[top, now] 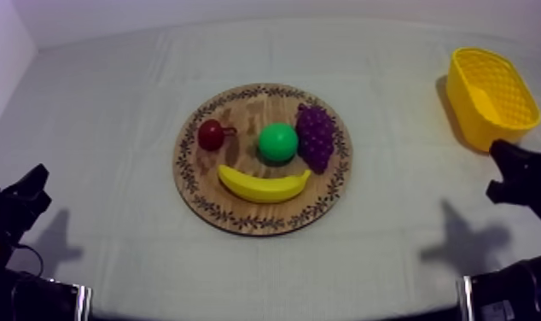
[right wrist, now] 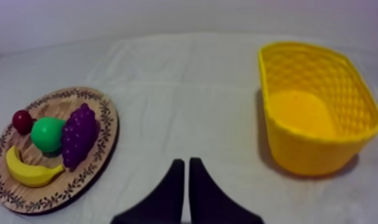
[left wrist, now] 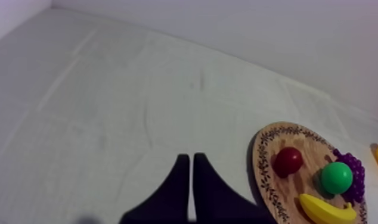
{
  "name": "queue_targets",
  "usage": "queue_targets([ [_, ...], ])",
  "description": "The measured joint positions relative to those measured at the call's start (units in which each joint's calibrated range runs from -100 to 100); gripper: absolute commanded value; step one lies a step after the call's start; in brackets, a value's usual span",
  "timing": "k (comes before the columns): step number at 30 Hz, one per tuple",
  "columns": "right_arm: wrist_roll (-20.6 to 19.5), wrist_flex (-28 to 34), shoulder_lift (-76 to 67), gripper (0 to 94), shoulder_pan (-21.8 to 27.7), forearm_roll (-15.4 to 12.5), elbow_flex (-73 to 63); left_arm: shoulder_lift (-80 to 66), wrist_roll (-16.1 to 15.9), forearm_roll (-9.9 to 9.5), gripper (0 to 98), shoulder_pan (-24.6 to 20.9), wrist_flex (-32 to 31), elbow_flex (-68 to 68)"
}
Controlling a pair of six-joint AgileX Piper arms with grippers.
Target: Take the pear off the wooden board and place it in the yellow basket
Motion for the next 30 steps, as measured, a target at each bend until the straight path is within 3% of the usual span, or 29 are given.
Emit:
queue_targets([
  [6,4.84,4.6,11.71,0.2,-0.02,-6.17,-11.97,0.0,0.0,0.0,0.1,0.0,0.0,0.0],
  [14,6.73,16.47,27.08,0.2,-4.13,-10.1,-35.16,0.0,0.0,0.0,0.1,0.0,0.0,0.0],
  [18,5.31,18.77,35.36,0.2,-8.17,-8.66,-45.66,0.0,0.0,0.0,0.1,0.0,0.0,0.0],
  [25,-0.32,27.34,50.81,0.2,-16.82,-2.79,-61.81,0.0,0.0,0.0,0.1,0.0,0.0,0.0],
  [30,-4.22,30.23,61.46,1.4,-21.31,-1.71,-70.65,0.0,0.0,0.0,0.1,0.0,0.0,0.0],
])
